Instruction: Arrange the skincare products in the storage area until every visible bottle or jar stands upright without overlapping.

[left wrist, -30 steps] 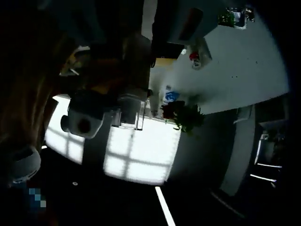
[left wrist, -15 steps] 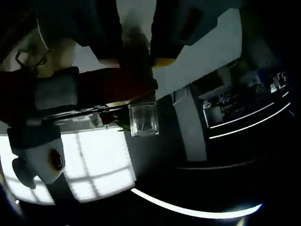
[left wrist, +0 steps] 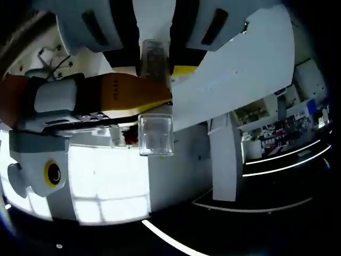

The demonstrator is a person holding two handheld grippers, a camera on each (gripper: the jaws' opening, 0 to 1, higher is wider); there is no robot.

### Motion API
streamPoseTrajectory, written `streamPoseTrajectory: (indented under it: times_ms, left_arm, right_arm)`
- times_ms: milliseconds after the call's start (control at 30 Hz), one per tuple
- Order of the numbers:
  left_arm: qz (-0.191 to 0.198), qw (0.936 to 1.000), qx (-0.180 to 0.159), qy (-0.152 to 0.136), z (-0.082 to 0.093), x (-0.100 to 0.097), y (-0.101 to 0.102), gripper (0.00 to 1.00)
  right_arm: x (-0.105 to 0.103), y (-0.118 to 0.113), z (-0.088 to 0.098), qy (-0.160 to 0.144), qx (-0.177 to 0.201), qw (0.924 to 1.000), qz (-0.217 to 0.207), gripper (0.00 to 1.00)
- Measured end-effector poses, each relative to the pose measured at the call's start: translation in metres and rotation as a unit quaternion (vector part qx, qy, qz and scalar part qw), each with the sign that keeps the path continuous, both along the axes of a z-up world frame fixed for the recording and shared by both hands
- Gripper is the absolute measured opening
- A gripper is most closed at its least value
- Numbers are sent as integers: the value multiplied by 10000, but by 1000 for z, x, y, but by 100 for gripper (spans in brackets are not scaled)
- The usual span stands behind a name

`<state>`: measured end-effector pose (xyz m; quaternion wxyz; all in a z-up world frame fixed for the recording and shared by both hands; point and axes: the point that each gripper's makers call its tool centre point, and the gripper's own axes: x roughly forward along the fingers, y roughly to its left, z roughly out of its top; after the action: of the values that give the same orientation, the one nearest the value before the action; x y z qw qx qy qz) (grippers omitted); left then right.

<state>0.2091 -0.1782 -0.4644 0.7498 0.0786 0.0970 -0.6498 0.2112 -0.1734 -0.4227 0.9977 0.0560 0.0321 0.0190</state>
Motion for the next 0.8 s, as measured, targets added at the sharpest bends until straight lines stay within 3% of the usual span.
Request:
streamPoseTrajectory:
  times_ms: [100, 133, 233, 267, 400, 633, 800]
  left_arm:
    - [-338, 9994, 27, 61, -6, -2, -3, 16]
    - [-668, 9977, 87, 111, -11, -9, -5, 16]
    - [-1043, 9941, -41, 286, -16, -16, -10, 16]
    - [-1070, 9933, -110, 419, -17, -16, -12, 16]
    - [-1168, 9928, -137, 236, -29, -11, -21, 16]
    - [-1388, 9897, -255, 258, -41, -2, -32, 16]
    - [-1608, 9870, -61, -11, -60, 4, -41, 16]
  right_arm:
    - [-3, -2, -6, 87, 39, 9999, 95, 19]
    - [-4, -3, -9, 120, 46, 9999, 87, 20]
    - [-8, -6, -14, 142, -56, 9997, 212, 20]
    - [-8, -6, -15, 121, -102, 9994, 324, 21]
    - [-10, -14, -21, 151, -211, 9991, 330, 21]
    - [-5, -23, -26, 127, -89, 9994, 304, 19]
    - [-2, -31, -39, 293, -84, 9993, 215, 18]
